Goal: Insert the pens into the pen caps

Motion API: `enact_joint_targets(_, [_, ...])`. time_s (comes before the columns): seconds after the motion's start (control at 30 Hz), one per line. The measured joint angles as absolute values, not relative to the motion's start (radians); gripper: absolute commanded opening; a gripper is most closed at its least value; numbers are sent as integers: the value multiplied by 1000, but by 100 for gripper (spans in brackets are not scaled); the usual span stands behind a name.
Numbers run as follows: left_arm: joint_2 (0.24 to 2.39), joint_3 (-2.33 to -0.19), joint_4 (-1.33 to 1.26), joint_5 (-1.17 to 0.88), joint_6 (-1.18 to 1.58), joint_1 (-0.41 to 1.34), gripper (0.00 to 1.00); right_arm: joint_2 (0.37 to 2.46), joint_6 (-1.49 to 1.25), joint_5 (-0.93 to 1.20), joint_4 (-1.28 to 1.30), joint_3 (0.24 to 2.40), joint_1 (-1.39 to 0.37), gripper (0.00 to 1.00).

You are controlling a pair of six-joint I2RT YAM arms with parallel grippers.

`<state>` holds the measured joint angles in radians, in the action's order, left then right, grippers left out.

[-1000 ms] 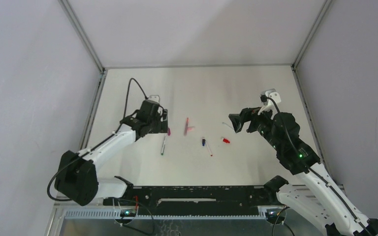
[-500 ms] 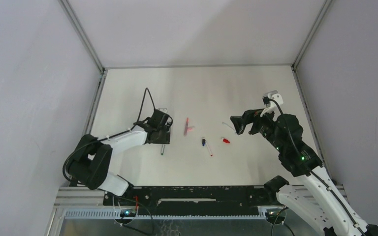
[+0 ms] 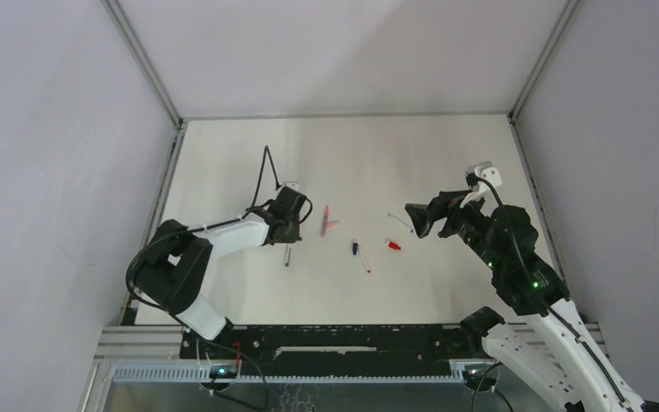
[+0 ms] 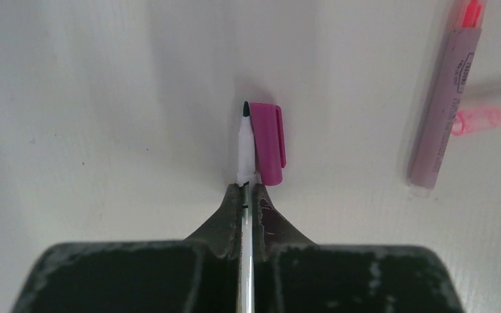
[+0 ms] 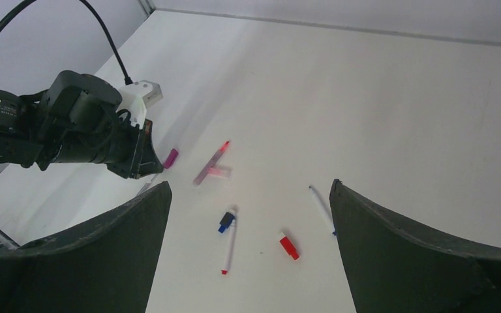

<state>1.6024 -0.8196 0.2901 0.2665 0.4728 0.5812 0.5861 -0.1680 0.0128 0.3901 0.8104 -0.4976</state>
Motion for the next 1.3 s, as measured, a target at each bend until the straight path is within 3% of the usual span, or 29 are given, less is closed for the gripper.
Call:
enact_joint_targets(0.23, [1582,-793,263,300,517,601,0,591,-162,13,403,810,-497,99])
enact_joint_targets(0.4, [1493,-781,437,312,540,641,0,610,-168,36,397,808,-497,95])
enact_joint_targets(0.6, [1159,-784,509,289,476,696,0,612,-260,66,263,708,-525,95])
enact_joint_targets(0.87, [801,-727,224,15,381,711,0,737,-398,161,-23,636,-643,88])
enact_joint_targets(1.3, [852,-683,6,-247,385,744,0,966,-430,204,-232,702,-794,72])
